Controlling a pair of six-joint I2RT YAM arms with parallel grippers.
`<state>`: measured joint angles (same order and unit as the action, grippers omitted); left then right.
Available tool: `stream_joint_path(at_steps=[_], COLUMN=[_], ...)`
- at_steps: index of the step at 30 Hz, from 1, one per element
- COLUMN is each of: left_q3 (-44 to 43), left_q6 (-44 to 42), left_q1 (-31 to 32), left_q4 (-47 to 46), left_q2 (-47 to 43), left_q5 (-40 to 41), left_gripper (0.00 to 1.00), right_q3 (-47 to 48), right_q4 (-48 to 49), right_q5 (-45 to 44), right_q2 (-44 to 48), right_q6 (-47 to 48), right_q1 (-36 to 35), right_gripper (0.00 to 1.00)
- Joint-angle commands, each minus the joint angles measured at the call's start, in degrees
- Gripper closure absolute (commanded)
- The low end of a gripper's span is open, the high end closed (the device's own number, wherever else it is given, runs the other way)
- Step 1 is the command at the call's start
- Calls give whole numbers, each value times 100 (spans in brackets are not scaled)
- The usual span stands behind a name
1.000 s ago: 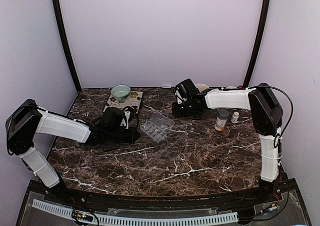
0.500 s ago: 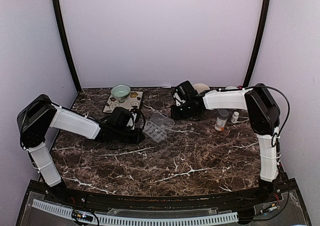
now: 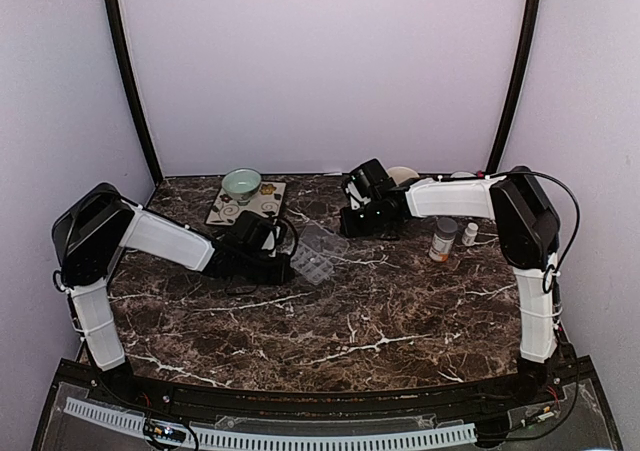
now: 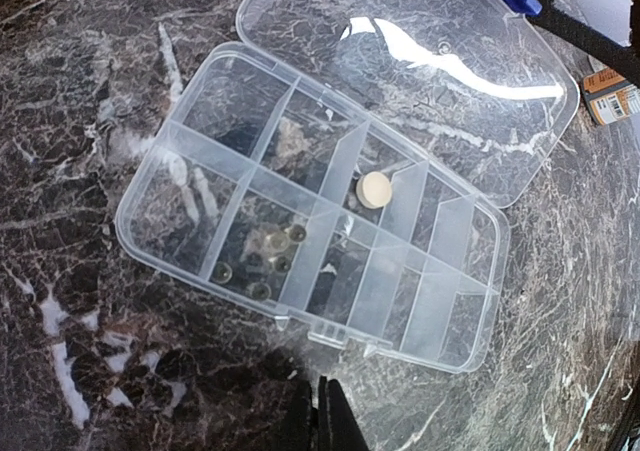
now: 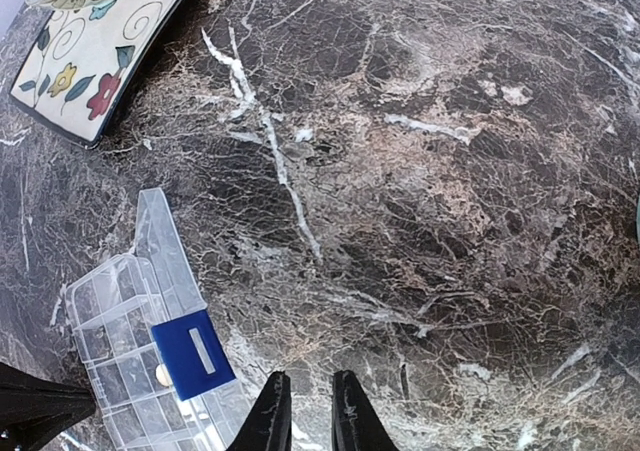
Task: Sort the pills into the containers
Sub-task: Close the lid of the pill container.
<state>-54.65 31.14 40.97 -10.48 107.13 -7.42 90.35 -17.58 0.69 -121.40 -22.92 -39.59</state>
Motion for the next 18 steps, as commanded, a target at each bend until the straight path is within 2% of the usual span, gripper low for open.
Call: stream_joint_path(at_steps=[1, 18], left_q3=[-200, -419], left_q6=[-26, -38], left_q1=[-67, -133], left_q4=[219, 280], left_q2=[113, 396], left_q5=[-88, -111], left_gripper=[100, 100], right_q3=[139, 118], right_q4=[11, 18], right_q5=[94, 387], right_q2=[-114, -104], right_q6=[61, 124], right_q1=[22, 13], right_gripper=[84, 84])
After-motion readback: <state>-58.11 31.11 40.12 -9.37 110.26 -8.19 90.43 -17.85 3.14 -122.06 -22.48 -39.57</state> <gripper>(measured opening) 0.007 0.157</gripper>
